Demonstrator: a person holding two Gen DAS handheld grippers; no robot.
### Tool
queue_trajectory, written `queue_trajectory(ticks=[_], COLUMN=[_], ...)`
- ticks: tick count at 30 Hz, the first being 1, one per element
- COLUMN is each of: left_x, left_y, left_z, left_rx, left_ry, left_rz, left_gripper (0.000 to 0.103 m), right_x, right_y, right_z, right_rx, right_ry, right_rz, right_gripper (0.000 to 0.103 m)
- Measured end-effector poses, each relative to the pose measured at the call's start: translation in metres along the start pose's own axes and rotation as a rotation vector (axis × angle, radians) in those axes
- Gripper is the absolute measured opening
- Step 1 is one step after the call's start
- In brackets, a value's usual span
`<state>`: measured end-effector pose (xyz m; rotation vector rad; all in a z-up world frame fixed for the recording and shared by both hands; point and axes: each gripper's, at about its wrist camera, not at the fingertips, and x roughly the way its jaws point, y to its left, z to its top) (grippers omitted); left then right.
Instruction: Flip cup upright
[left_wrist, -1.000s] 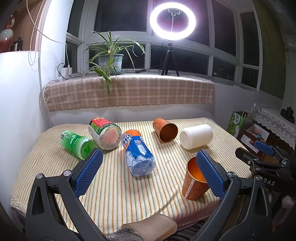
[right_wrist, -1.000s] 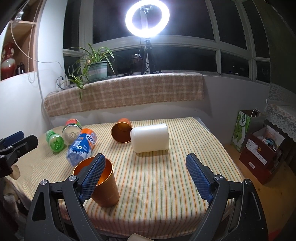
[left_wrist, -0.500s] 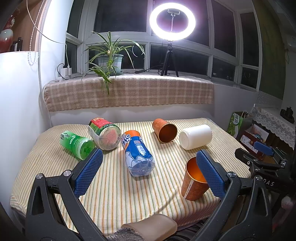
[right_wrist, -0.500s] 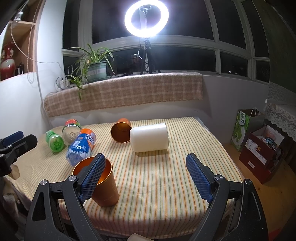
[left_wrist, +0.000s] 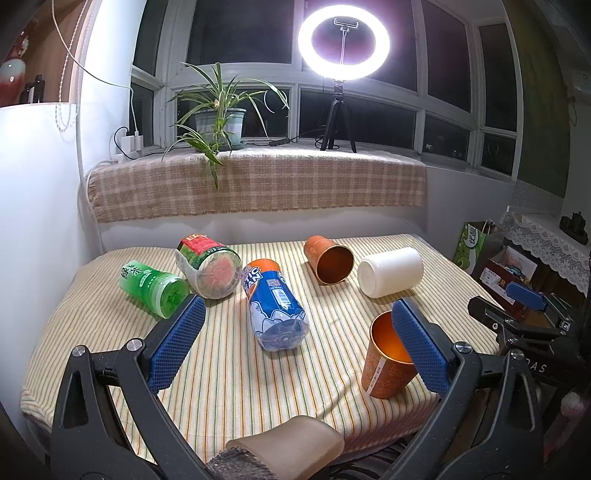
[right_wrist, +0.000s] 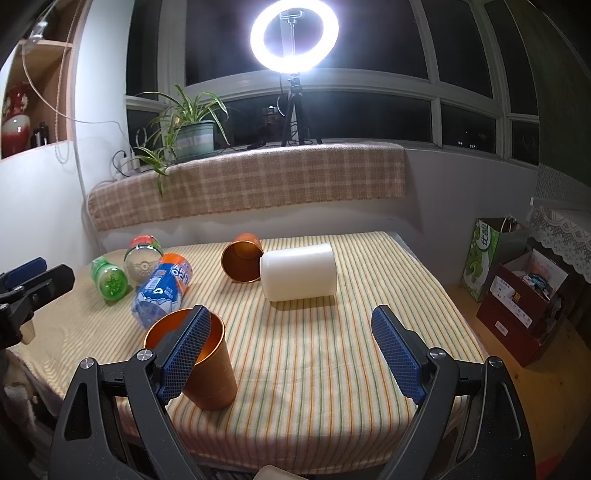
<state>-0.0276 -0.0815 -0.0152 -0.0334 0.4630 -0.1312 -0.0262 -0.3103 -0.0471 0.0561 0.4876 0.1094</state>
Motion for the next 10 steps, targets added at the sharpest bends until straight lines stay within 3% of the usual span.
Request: queue_trajectory(ticks=[10], left_x=[-0.0033], left_y=[-0.0038], left_z=[0.0016], left_rx=[0.003], left_ry=[-0.015], left_rz=[0.011], left_gripper=[0.103], right_x=[-0.0003], right_y=[0.0009], right_z=[-0.0002], right_rx=[-0.002], right_ry=[-0.001], right_rz=[0.001], right_gripper=[0.089])
